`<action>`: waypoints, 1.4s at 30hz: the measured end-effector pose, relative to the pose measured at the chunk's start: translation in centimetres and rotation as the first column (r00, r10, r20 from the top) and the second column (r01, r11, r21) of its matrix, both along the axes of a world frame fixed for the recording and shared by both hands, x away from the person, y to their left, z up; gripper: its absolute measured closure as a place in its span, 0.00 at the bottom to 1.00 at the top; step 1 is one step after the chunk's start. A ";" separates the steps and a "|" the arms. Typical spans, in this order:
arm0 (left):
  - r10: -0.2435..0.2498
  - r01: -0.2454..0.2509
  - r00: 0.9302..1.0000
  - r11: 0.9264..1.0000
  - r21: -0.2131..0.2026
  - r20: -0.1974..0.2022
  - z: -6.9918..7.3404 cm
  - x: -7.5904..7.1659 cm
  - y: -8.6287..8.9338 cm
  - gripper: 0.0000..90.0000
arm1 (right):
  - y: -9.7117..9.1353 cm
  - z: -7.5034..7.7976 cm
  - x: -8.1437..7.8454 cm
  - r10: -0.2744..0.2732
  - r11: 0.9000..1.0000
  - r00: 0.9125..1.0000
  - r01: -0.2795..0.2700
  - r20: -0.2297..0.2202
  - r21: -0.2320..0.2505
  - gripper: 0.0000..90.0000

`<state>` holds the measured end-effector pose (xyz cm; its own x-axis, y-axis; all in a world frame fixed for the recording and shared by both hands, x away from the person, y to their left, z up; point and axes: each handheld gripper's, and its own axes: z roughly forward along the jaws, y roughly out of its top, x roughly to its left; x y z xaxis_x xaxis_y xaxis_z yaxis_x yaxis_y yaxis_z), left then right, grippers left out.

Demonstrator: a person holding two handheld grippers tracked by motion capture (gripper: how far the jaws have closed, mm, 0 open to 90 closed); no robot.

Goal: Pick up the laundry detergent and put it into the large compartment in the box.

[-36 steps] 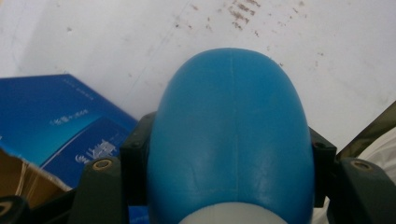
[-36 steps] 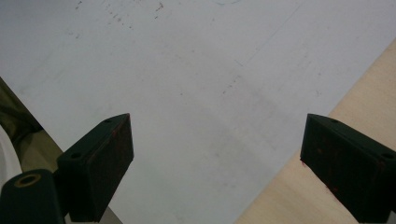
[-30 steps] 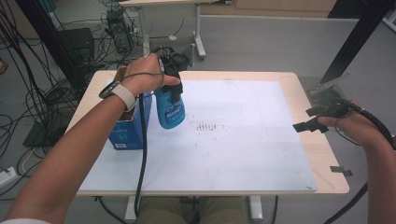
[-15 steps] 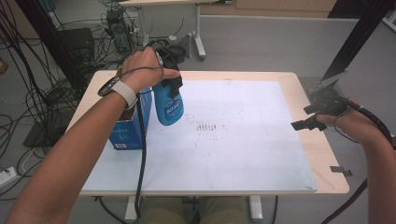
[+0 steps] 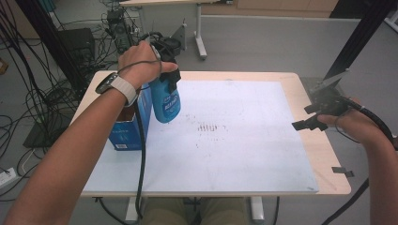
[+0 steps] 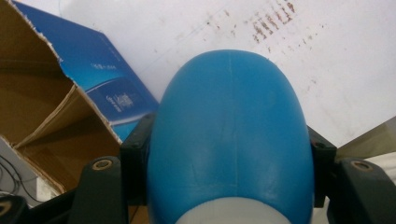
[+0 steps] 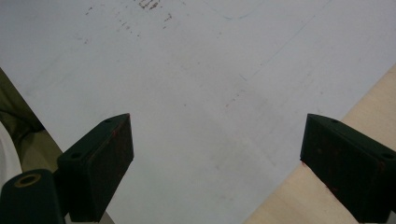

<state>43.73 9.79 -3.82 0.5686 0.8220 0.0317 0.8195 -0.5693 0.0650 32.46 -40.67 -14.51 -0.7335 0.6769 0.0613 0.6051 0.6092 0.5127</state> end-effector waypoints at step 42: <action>0.264 -0.262 0.964 0.964 -0.048 0.022 5.7 -0.4 4.3 0.42 | 1.3 0.0 2.1 0.053 0.999 0.999 -0.053 0.004 0.001 0.11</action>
<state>43.36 14.08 1.83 0.3316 0.9434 0.0052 0.9375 -0.3302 0.1102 34.58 -39.33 -14.56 -0.7688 0.6367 0.0592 0.5696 0.6398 0.5160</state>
